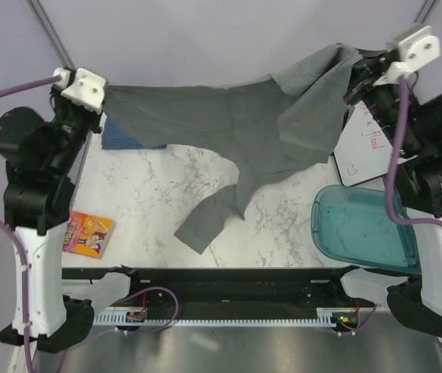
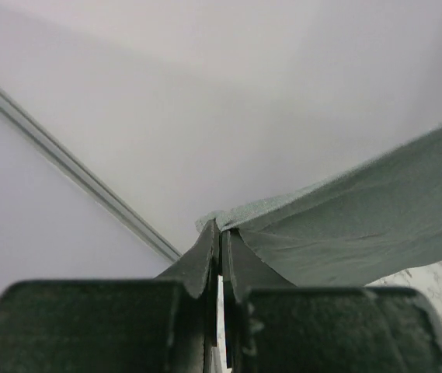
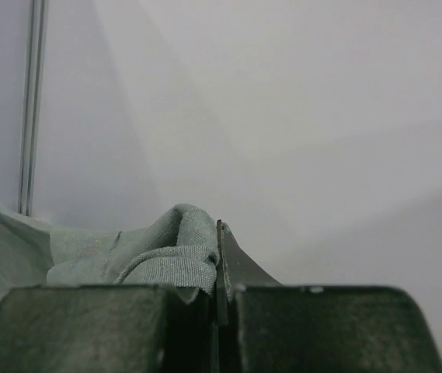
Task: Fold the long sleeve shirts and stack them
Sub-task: Flatten the shirt out
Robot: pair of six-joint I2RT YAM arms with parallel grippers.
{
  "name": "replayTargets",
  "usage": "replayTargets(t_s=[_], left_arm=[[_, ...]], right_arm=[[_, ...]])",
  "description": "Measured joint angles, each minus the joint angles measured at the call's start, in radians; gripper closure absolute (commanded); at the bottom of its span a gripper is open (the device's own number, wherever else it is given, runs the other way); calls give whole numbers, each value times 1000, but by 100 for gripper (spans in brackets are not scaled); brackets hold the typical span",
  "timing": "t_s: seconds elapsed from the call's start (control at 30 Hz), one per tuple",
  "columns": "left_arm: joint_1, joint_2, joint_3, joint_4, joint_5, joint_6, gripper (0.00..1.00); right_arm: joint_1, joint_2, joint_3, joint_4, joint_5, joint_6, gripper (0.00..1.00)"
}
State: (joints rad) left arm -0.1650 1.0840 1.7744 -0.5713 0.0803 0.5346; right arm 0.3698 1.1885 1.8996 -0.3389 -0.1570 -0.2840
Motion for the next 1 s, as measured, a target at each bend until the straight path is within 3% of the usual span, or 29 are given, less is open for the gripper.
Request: replayTargets(t_s=[0.27,0.57,0.67,1.0], left_arm=[[-1,-162,69,13,-15,-23,98],[-2,-198,201,17,-26,-39,98],[-6,-183,279,23,-26,-44,98],[-5,-170,481,54,20,-113,98]], right_arm=[[0,-62,157,10,-21,71,100],[-5,-74,354,-19,-107,155,100],[-32,-55,427,6,-154,200,100],[-216,-105,409,239,-277,321,100]])
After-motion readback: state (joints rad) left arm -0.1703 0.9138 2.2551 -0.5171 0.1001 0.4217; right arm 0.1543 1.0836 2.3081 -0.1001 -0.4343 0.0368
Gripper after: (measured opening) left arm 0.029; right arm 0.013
